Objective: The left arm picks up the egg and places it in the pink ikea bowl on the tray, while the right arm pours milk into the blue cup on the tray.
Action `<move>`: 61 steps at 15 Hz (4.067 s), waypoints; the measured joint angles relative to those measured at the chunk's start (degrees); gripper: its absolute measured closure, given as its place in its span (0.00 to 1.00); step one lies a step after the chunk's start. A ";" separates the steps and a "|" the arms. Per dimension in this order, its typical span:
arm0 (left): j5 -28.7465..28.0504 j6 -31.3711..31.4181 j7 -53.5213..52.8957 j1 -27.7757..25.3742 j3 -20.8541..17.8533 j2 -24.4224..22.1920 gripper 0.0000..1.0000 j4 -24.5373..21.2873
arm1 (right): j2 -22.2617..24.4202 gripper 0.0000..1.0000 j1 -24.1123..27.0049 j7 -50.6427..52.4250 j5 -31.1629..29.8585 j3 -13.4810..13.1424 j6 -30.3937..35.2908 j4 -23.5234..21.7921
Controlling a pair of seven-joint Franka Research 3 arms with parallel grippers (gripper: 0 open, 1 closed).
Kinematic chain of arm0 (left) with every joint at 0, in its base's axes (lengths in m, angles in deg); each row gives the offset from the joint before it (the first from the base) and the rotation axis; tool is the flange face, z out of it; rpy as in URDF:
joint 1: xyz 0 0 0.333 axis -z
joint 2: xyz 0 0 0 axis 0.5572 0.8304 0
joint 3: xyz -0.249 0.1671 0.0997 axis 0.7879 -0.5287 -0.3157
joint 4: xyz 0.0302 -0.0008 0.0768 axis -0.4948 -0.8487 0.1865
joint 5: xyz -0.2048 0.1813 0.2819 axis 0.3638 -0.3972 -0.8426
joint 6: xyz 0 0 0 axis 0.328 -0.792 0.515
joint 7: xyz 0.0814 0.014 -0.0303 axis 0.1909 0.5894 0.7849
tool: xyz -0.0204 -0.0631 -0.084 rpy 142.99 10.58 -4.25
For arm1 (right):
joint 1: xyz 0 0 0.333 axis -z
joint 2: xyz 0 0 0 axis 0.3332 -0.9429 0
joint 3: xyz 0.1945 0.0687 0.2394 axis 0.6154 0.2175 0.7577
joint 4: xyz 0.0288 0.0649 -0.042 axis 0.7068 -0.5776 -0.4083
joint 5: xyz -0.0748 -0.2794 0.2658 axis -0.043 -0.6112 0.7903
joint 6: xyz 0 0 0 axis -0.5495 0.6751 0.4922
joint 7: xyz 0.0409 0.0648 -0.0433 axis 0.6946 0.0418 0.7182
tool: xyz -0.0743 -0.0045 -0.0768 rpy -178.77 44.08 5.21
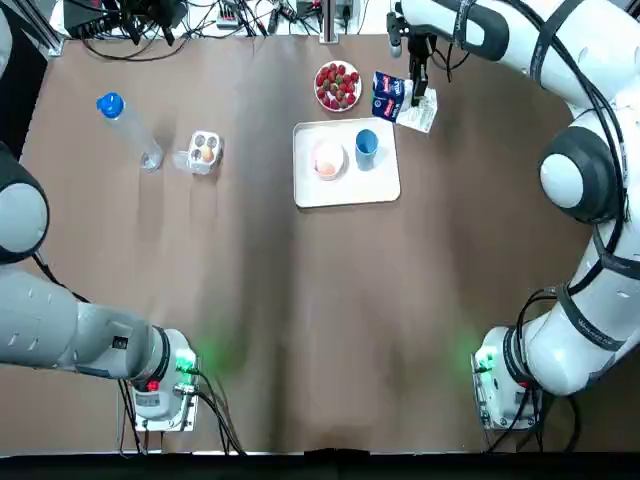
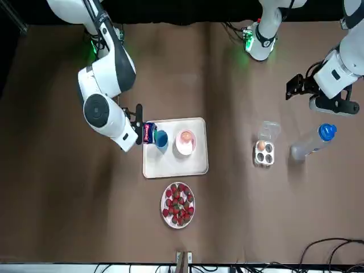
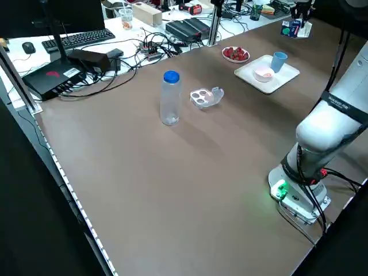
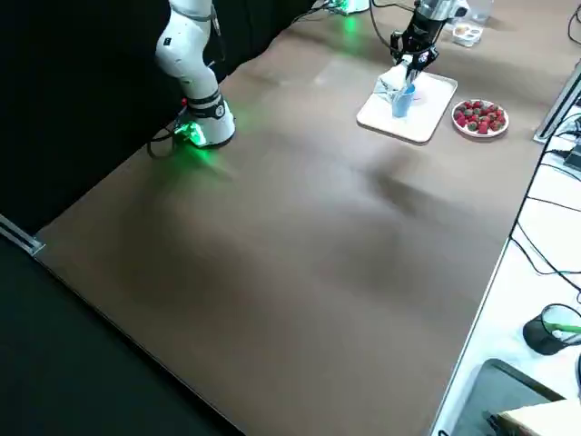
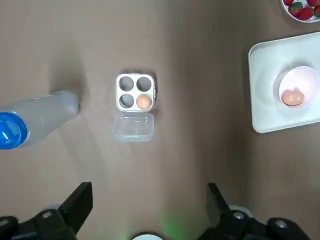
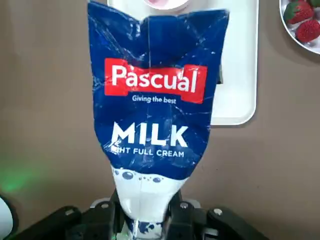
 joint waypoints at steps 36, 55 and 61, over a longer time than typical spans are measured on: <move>0.00 -0.16 0.00 0.31 0.06 0.00 0.00 0.00 | -0.40 0.63 17.55 12.91 16.04 -0.91 1.04 1.04; 0.00 -0.31 0.00 0.42 0.13 0.08 0.00 -0.18 | -15.99 0.63 48.13 56.84 44.93 -0.97 9.21 -1.96; 0.00 -0.30 0.06 0.42 0.13 0.08 0.00 -0.18 | -20.30 0.63 50.81 59.89 48.64 -0.97 11.23 -1.94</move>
